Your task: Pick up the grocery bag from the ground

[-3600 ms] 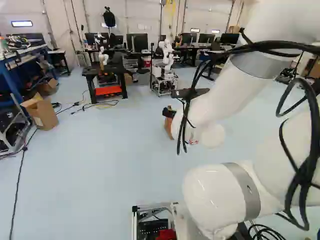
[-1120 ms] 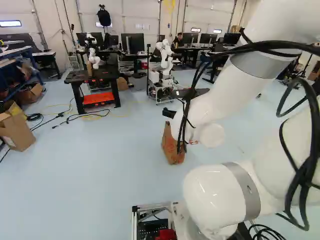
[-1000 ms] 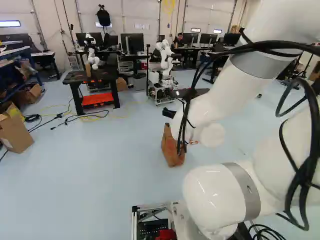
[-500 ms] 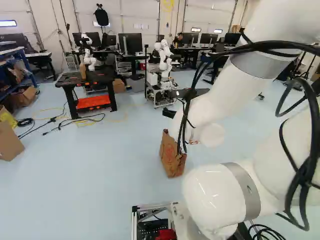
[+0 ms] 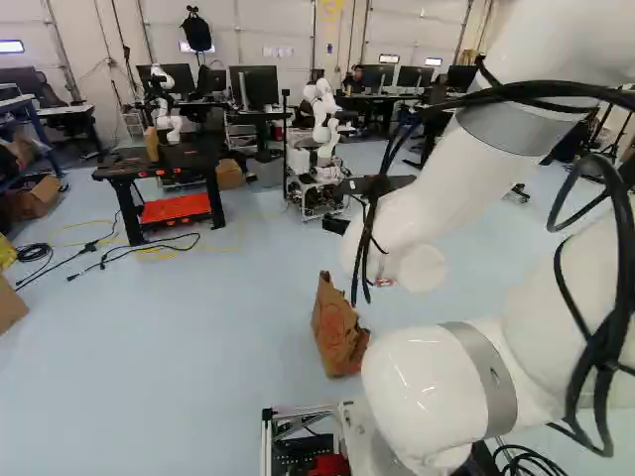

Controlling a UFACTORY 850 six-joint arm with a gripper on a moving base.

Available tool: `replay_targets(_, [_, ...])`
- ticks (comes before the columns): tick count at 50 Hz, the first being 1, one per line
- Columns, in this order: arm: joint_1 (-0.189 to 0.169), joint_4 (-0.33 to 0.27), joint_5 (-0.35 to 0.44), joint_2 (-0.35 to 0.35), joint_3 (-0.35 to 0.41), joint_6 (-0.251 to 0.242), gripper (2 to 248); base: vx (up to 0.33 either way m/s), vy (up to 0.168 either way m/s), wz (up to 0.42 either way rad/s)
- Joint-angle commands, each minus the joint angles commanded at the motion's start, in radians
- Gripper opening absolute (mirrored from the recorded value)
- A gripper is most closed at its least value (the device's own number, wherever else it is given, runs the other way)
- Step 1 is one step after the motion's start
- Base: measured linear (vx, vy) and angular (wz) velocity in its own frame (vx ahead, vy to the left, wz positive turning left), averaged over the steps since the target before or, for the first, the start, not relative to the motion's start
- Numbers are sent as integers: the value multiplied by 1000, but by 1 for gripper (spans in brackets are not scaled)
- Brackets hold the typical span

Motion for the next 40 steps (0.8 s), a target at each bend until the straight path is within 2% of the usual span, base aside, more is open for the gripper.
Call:
replay_targets(26, [-28, 0, -3, -150, -136, 0, 247, 14, -4, -3])
replay_targets(40, [-39, 0, -46, -228, -212, 0, 247, 0, 0, 0])
